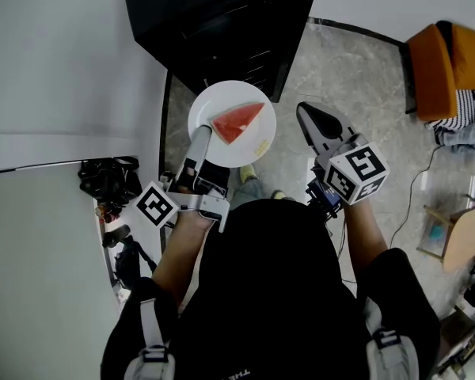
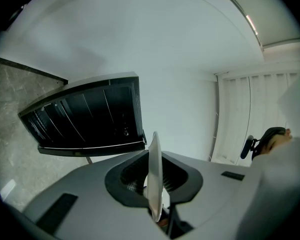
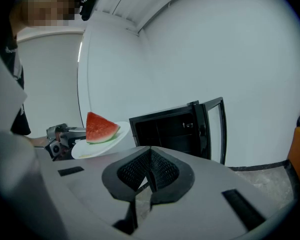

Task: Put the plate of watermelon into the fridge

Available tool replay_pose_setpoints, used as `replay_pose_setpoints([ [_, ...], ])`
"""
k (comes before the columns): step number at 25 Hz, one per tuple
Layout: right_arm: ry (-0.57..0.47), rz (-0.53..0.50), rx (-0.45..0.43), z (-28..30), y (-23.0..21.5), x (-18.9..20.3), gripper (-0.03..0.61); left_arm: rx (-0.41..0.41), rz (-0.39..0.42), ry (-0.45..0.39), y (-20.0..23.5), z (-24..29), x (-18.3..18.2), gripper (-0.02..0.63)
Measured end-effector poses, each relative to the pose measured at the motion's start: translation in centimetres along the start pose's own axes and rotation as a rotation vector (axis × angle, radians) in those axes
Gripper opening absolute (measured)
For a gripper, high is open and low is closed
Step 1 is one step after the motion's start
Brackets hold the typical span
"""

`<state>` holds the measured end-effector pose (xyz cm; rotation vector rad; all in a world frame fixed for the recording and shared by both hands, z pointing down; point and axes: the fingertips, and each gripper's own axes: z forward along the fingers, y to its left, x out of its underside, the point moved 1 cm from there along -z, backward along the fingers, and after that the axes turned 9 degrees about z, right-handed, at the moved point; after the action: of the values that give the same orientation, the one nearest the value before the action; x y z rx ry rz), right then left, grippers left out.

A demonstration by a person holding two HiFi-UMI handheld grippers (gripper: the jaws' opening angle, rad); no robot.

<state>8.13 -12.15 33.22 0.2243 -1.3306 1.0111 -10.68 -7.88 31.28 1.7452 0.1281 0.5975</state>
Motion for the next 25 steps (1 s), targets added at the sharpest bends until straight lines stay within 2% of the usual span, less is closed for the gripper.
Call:
replay_pose_setpoints([
  [5, -0.012, -0.01, 0.001, 0.0, 0.1, -0.2, 0.012, 0.018, 0.01, 0.005, -0.3, 0.1, -0.4, 0.046],
  [11, -0.004, -0.014, 0.015, 4.2, 1.2, -0.6, 0.012, 0.012, -0.01, 0.013, 2.2, 0.4, -4.0, 0.046],
  [25, 0.006, -0.03, 0.05, 6.0, 1.8, -0.4, 0.012, 0.033, -0.032, 0.026, 3.6, 0.6, -6.2, 0.046],
])
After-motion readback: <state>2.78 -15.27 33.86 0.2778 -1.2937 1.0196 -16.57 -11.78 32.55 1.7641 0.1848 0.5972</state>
